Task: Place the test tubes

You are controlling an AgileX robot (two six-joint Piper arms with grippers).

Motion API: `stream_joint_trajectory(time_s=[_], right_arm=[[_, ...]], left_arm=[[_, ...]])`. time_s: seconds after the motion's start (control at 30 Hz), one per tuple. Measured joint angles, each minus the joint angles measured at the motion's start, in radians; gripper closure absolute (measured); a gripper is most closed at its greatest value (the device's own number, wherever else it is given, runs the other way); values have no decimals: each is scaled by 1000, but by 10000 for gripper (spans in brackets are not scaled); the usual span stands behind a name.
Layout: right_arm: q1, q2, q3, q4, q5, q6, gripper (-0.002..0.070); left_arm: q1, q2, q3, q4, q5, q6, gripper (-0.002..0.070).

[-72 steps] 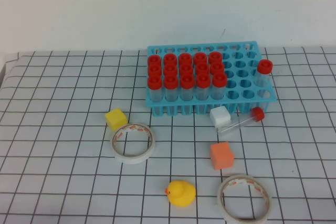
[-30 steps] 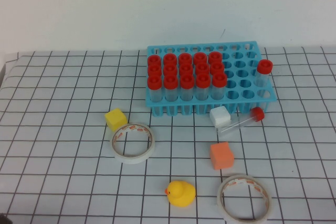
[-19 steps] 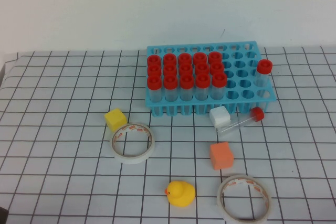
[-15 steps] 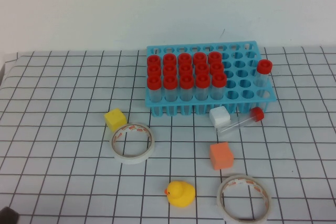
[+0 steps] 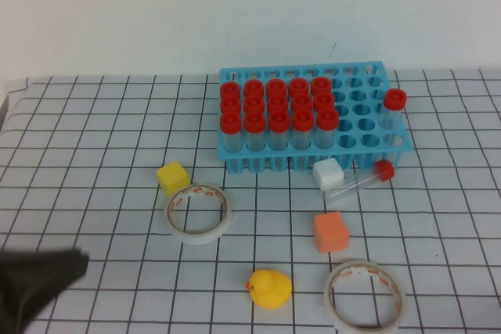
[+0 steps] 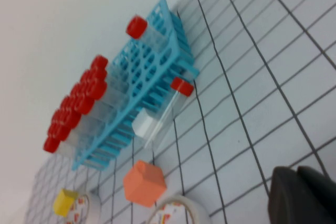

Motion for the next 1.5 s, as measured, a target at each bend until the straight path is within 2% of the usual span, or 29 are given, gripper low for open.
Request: stream_joint_trajectory(time_s=[0.17,0.3,0.57,0.77,1.07,1.33,1.43,1.5], right_arm=[[0,0,0,-2,26,-44,678],[0,0,0,-2,26,-69,678],[0,0,0,-2,24,-79,678],[0,0,0,-2,24,-81,678],[0,0,0,-2,24,-81,678],[0,0,0,-2,24,-96,678],[0,0,0,-2,24,-103,678],[0,0,0,0,24,-108,678]], left_arm=[[-14,242,-180,40,64,102,676],[-136,465,-357,163,102,83,676],[-415,822,-663,469,134,-113,676],[-542,1051,-896,576,215,-194,676],[-668,1291,-1190,733,283,-300,676],[-744,1452,-1339,817,314,-371,669],[-765,1507,-1359,823,314,-378,611],[-776,1537,-1368,825,314,-387,537]])
